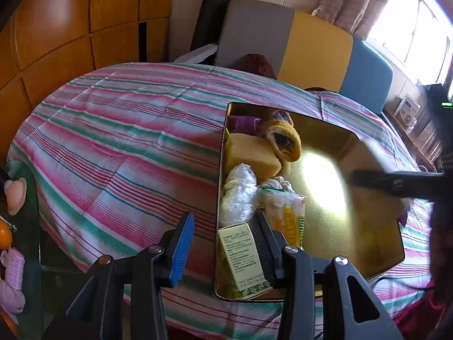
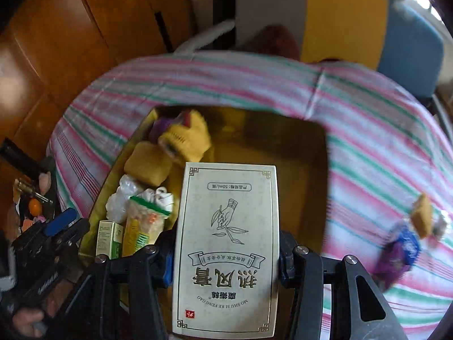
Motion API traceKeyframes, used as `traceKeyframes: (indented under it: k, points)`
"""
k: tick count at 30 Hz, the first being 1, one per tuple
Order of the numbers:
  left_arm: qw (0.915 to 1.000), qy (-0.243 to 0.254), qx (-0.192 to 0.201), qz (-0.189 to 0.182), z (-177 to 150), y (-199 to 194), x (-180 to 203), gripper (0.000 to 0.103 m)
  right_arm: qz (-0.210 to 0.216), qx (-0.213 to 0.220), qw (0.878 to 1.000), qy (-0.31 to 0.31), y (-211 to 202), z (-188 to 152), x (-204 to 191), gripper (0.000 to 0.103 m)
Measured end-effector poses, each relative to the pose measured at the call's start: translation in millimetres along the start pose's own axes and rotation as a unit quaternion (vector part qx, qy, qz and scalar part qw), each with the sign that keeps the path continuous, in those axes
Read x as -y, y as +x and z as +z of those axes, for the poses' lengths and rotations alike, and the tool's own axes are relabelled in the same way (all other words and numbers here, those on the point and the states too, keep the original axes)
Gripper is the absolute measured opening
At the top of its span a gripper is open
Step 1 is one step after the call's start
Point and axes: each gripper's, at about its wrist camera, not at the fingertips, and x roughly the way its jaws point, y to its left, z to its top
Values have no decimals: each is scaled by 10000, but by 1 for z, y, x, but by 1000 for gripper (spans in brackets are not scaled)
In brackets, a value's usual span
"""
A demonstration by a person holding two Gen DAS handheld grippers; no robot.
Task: Organize objects
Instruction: 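Carry the white printed box into the gold tray and release it with the right tool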
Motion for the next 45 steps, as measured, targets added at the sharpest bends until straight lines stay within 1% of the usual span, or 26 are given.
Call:
traceKeyframes:
  k: [2,4,6,8,9,10,12,14,16,18,22,25,31,37,45]
  points:
    - [10000,-27,-21,-3,0,2,-2,43,-85,-239,9997,62,29,5,-12,52]
    - [10000,-46,-52,-5,0,4,-4,43,-36,-484,9987,124,53,8,-22,53]
    - [9999,-78,-95,4,0,6,-6,43,-5,-548,9984,155,67,8,-29,53]
    - [9999,-95,-132,14,-1,9,-7,43,232,-464,9981,324,72,9,-30,57]
    - [9999,-92,-141,5,-1,9,-7,43,372,-428,9975,411,72,9,-29,62]
    - [9999,-85,-143,4,-2,9,-7,43,499,-360,9970,463,72,8,-28,66]
    - [9999,-68,-144,6,-2,10,-6,43,672,-237,9962,506,67,7,-27,70]
    - [9999,-43,-136,19,-3,9,-5,43,740,-137,9957,547,61,5,-24,72]
    - [9999,-21,-113,32,-2,8,-3,43,754,17,9954,592,53,3,-20,80]
    - [10000,12,-66,31,-1,5,-1,43,729,155,9953,614,44,3,-20,83]
    - [9999,96,66,29,1,-3,4,43,576,399,9960,562,22,0,-14,88]
    - [9997,203,146,34,1,-10,9,43,456,571,9960,517,3,-9,-6,90]
    - [9990,388,226,-23,1,-19,19,43,246,896,9941,565,-36,-31,26,92]
    - [9978,603,258,-92,1,-25,36,43,-149,1135,9892,914,-64,-51,75,93]
    - [9947,980,259,-185,1,-28,67,43,-816,1332,9756,1542,-96,-72,159,93]
